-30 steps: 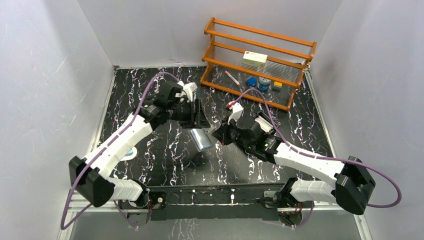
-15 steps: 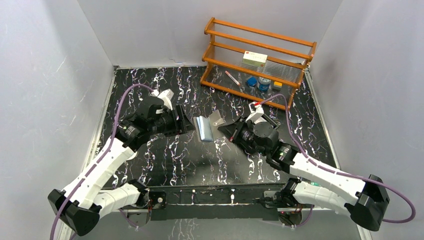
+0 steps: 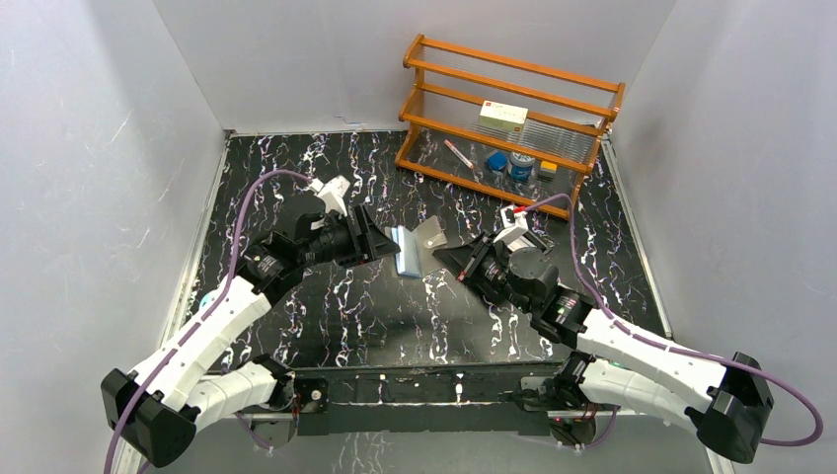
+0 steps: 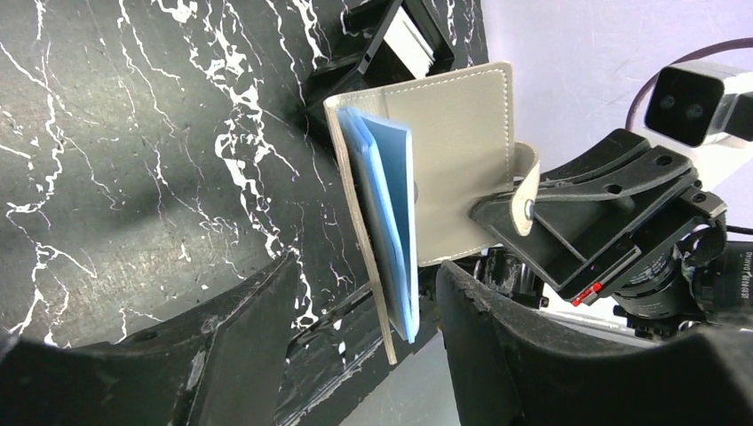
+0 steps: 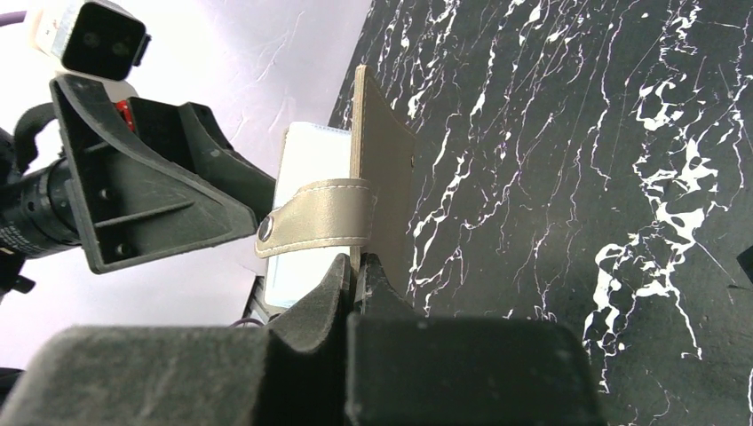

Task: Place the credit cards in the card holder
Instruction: Open the card holder at the center of the board.

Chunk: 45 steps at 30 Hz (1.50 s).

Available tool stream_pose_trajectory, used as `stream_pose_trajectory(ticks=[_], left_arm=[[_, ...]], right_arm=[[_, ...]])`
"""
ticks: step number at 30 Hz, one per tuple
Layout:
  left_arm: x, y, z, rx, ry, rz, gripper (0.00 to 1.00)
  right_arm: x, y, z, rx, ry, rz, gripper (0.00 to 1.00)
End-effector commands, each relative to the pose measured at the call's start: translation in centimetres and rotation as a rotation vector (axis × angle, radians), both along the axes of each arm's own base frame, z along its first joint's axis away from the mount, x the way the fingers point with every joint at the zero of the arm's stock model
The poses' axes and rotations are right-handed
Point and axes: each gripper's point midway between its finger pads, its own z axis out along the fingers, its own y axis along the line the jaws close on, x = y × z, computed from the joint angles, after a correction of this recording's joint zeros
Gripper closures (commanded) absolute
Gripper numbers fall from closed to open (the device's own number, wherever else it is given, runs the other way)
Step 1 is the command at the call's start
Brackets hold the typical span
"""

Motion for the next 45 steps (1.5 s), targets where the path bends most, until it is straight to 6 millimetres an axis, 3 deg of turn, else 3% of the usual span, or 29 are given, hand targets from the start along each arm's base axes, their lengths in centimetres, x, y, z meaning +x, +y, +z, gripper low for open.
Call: stream_pose_trajectory(ticks=[1, 7, 17, 24, 32, 40, 45], left_arm=[[-0.1, -0.8, 1.1, -0.067, -0.026, -0.027, 0.44], [0.3, -0.9, 1.6, -0.1, -0.071, -0.01, 0.61], [0.5, -1.5, 1.8, -0.119, -0.087, -0.04, 0.82], [0.0, -1.8, 3.3, -0.181, -0.137, -0.067, 0.72], [-0.1, -1.9, 3.3, -0.188, -0.142, -0.075, 0.8], [-0.4, -1.7, 4.6, -0.238, -0.182, -0.068, 0.72], [-0.3, -1.7, 4.8, -0.237, -0.184, -0.063, 0.77]], right_arm=[[0.0, 0.2, 3.7, 0.116, -0.062, 0.003, 1.0], [-0.3, 0.2, 3.5, 0.117, -0.06, 0.016, 1.0], [-0.3, 0.0, 3.8, 0.117, -0.077, 0.011, 1.0], [-0.3, 0.0, 3.6, 0.113, -0.074, 0.012, 1.0], [-0.3, -0.1, 3.9, 0.118, -0.08, 0.008, 1.0], [-0.4, -0.3, 4.0, 0.121, -0.082, 0.005, 1.0], [-0.5, -0.3, 4.2, 0.123, -0.083, 0.009, 1.0]])
